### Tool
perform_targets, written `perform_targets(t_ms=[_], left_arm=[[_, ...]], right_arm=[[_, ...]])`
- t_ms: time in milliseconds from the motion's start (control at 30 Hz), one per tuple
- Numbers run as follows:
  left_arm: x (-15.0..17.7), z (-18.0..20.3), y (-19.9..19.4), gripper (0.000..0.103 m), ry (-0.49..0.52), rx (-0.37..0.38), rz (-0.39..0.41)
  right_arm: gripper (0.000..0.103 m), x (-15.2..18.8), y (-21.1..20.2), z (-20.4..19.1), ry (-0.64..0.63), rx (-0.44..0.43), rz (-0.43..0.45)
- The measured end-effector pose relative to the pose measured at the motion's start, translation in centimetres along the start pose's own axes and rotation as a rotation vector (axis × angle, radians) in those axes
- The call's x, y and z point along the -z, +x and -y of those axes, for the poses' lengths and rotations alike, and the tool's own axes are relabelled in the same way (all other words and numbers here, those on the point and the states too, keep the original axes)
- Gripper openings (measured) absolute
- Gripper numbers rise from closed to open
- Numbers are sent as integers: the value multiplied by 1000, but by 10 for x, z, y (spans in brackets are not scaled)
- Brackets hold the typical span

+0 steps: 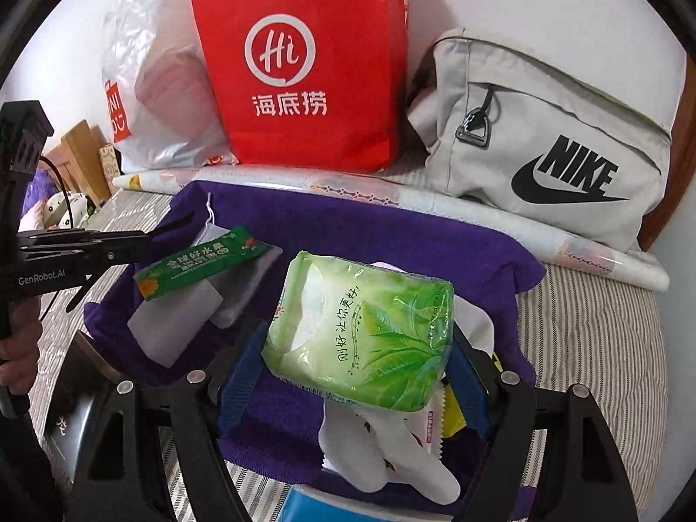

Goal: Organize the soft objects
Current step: 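Lower the wet-wipe pack onto the sock and the strap onto the towel, opening both grippers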

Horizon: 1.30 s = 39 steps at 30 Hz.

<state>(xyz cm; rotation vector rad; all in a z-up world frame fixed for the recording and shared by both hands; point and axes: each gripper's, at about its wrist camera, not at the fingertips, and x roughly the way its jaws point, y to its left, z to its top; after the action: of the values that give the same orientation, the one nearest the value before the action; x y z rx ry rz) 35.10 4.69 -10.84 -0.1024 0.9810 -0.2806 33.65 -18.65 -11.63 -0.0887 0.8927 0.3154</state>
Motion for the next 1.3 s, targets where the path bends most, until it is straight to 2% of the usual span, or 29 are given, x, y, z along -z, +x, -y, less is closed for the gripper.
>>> perform_targets(t_ms=[600,867,933,1300], left_arm=[[-1,6,16,21,17,-8,-42],[-3,12,4,60,26,31,-15],[-4,15,-1,66,33,22,-5],[1,21,-25,73,38,4,6]], right_arm=[[79,-1,8,5,16,-1,-17],[85,-3,2,6,12,27,12],[89,-4,-2,4,8,35,21],[96,-5,-25,-1,24,14,46]])
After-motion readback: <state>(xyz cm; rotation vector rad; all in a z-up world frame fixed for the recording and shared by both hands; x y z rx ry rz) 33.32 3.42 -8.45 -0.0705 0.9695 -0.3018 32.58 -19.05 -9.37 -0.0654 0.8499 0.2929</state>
